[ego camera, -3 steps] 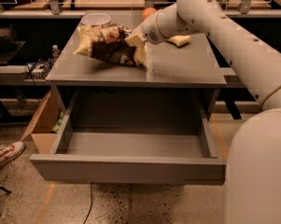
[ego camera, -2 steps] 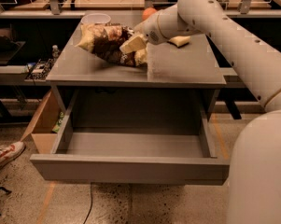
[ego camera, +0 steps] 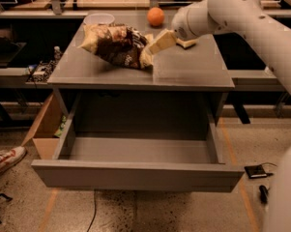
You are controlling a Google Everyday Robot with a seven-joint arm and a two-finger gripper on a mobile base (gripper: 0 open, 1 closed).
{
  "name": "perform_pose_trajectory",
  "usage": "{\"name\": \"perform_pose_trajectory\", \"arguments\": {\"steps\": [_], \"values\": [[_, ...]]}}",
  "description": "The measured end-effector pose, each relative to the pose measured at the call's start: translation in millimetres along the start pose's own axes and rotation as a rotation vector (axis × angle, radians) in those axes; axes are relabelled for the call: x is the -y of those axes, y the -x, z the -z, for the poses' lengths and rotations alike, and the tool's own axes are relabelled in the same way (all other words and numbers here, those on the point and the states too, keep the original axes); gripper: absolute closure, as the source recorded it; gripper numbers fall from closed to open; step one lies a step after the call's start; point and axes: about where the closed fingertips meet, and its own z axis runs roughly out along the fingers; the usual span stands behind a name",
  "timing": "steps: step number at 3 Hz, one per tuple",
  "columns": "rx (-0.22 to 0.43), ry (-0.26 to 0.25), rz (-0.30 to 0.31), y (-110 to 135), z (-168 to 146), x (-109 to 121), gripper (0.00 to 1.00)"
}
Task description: Pick brown chip bag from top drawer and place on counter
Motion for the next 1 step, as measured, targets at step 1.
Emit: {"name": "perform_pose_trajectory", "arguments": {"steps": [1], "values": [[-0.027,-0.14,-0.061,-24.0,44.4,34.4,0.0]]}}
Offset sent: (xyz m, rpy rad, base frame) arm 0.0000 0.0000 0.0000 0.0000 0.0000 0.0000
